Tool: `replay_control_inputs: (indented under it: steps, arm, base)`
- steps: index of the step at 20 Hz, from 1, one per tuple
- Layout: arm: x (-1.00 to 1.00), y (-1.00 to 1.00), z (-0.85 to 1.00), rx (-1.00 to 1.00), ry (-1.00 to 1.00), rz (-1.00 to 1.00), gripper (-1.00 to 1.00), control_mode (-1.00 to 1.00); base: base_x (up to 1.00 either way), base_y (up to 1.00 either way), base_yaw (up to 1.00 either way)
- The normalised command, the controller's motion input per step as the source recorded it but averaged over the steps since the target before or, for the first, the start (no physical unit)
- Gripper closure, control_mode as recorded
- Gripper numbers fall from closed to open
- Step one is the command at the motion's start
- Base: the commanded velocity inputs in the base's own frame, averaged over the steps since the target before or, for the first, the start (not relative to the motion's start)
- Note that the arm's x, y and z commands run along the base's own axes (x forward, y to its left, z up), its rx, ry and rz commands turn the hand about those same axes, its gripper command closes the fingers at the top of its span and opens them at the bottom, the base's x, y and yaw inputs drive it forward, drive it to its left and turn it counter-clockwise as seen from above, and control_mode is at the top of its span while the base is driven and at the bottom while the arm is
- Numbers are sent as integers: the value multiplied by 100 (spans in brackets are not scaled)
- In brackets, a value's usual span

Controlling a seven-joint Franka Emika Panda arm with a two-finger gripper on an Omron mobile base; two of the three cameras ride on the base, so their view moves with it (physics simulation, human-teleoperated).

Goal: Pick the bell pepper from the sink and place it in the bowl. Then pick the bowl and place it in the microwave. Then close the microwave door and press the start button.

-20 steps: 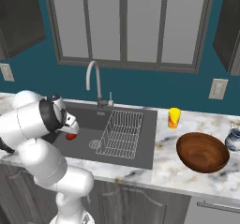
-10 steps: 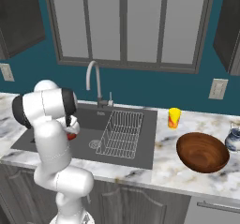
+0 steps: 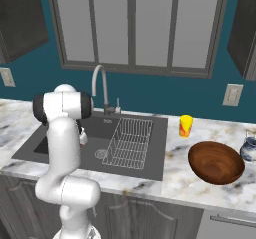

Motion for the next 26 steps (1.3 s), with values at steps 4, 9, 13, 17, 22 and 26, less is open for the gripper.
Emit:
replay_control_inputs:
  steps: [4, 9, 13, 17, 22, 26]
  arm:
    - [34, 0, -41, 0, 0, 0, -100, -100]
    - [32, 0, -33, 0, 0, 0, -100, -100]
    - [5, 0, -22, 0, 0, 0, -100, -100]
    - [1, 0, -13, 0, 0, 0, -100, -100]
    - [5, 0, -13, 0, 0, 0, -100, -100]
    - [1, 0, -6, 1, 0, 0, -100, -100]
  base:
    - [0, 0, 0]
    - [0, 0, 0]
    - [0, 0, 0]
    - [0, 0, 0]
    - [0, 0, 0]
    - [0, 0, 0]
